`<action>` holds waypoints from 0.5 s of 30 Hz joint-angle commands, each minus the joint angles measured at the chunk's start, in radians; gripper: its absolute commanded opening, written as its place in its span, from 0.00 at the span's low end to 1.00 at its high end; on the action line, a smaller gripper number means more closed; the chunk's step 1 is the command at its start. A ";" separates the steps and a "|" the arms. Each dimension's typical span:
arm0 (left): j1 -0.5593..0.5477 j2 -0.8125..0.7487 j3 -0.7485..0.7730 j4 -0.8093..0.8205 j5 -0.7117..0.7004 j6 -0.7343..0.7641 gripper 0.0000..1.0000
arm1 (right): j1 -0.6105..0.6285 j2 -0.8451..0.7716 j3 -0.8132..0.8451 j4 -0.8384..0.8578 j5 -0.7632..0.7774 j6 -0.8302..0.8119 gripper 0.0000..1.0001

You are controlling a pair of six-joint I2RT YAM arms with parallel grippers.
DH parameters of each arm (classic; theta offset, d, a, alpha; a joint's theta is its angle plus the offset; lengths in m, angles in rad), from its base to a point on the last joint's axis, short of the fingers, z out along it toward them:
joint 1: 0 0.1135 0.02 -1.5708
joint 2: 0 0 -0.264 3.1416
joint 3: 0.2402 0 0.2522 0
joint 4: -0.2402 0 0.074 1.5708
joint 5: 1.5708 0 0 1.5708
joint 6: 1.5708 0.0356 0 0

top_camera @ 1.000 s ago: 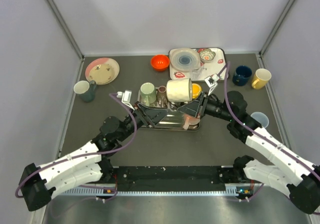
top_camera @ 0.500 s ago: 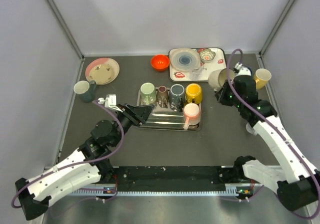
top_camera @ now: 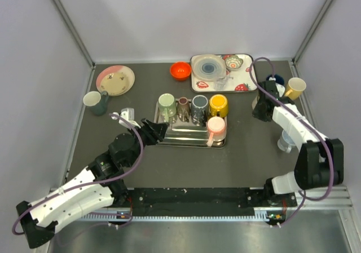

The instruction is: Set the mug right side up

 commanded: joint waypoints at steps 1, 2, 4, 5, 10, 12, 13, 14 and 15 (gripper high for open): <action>0.002 -0.003 0.036 -0.081 -0.041 0.009 0.60 | -0.071 0.098 0.088 0.099 0.052 0.045 0.00; 0.002 -0.006 0.033 -0.094 -0.041 0.008 0.60 | -0.077 0.110 0.100 0.099 0.057 0.045 0.00; 0.002 -0.011 0.025 -0.101 -0.043 0.003 0.60 | -0.089 0.138 0.108 0.099 0.080 0.035 0.00; 0.002 -0.015 0.020 -0.102 -0.043 0.002 0.60 | -0.108 0.156 0.116 0.100 0.075 0.034 0.00; 0.004 -0.022 0.003 -0.099 -0.047 0.002 0.59 | -0.148 0.218 0.139 0.102 0.100 0.008 0.00; 0.002 -0.017 0.003 -0.101 -0.047 0.006 0.60 | -0.165 0.242 0.143 0.100 0.089 0.009 0.00; 0.004 -0.013 0.005 -0.101 -0.049 0.006 0.60 | -0.192 0.247 0.140 0.100 0.084 0.009 0.00; 0.004 -0.011 0.005 -0.101 -0.049 0.006 0.60 | -0.204 0.257 0.140 0.100 0.083 0.011 0.00; 0.004 -0.009 0.005 -0.099 -0.049 0.006 0.60 | -0.211 0.264 0.140 0.100 0.081 0.008 0.00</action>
